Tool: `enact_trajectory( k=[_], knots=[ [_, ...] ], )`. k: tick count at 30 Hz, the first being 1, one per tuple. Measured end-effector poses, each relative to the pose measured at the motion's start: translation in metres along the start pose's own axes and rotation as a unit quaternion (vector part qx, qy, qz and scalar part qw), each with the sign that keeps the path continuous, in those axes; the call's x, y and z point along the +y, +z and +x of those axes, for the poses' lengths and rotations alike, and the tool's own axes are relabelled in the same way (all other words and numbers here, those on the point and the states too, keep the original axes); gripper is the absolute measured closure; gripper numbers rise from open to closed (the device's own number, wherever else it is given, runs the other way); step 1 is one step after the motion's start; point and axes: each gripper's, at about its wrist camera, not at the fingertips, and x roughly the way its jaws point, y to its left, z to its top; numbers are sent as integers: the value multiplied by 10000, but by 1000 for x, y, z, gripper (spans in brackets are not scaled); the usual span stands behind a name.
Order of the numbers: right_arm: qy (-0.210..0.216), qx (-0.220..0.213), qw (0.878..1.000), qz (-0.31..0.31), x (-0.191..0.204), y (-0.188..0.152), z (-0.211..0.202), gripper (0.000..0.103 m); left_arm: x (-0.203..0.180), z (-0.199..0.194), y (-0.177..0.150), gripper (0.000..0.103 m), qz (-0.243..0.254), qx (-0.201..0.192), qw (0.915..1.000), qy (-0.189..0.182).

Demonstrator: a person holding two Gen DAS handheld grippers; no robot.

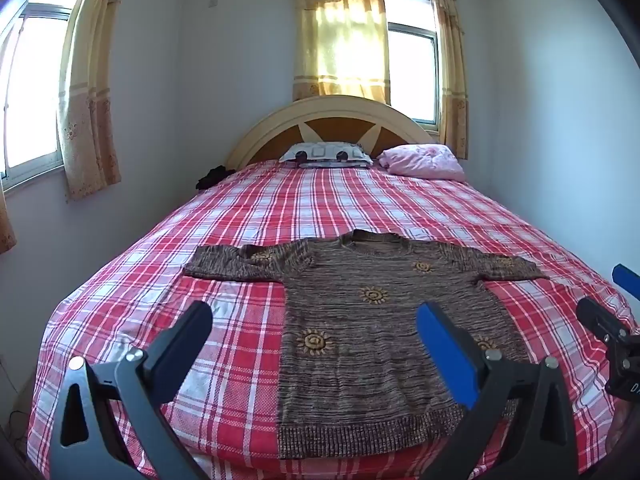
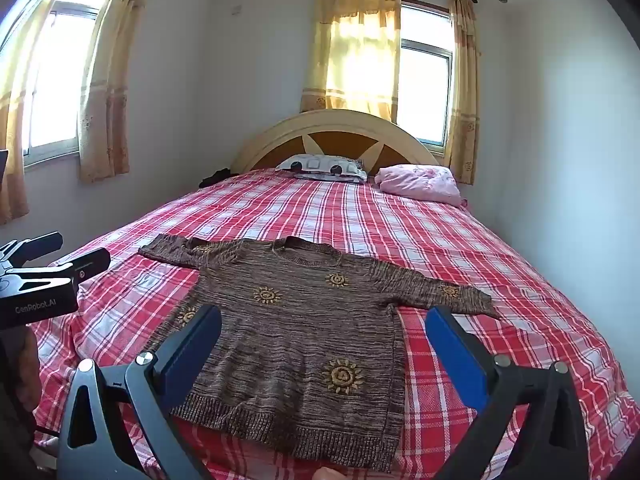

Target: Fold small clothes

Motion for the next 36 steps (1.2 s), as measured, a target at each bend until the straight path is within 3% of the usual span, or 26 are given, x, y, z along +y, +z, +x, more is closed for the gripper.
enact_trajectory(
  k=[8, 10, 36],
  knots=[
    [-60, 105, 9999, 39, -3, -4, 10, 1, -8, 6, 0, 0, 146, 79, 9999, 38],
    [-54, 44, 10000, 26, 0, -5, 6, 1, -1, 8, -6, 0, -40, 59, 9999, 79],
    [1, 257, 9997, 17, 4, -12, 14, 1, 5, 11, -7, 0, -66, 34, 9999, 132]
  ],
)
